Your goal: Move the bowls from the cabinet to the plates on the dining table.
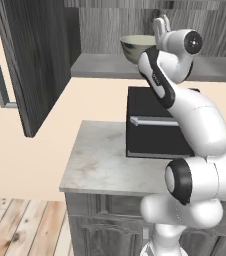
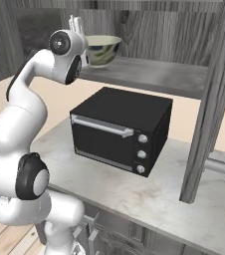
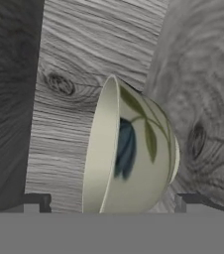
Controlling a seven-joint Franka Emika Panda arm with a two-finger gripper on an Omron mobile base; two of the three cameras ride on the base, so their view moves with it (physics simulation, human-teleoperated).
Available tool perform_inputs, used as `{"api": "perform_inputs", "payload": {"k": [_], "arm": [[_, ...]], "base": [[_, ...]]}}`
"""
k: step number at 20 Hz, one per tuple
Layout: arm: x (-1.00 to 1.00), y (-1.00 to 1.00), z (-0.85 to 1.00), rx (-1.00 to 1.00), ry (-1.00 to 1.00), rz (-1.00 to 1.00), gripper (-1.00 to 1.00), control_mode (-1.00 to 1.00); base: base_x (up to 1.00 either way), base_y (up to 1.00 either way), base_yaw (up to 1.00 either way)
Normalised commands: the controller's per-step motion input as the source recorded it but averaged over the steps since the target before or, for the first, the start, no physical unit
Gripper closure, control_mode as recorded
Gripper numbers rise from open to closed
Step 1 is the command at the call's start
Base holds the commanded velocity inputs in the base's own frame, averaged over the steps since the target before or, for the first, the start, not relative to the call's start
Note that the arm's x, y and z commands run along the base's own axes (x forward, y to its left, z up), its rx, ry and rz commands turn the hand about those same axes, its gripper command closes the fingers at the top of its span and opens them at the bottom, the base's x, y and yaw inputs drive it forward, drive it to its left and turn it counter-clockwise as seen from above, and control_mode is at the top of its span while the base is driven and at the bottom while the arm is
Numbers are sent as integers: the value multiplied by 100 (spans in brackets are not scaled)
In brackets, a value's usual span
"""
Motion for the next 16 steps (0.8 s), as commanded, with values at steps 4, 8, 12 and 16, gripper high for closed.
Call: {"api": "perform_inputs", "payload": {"k": [4,8,12,16], "arm": [[13,0,-14,0,-9,1,-100,-100],[11,0,-17,0,-9,2,-100,-100],[27,-1,-11,0,-3,1,-100,-100],[41,0,-12,0,0,1,-100,-100]], "base": [[0,0,0],[0,0,0],[0,0,0],[0,0,0]]}}
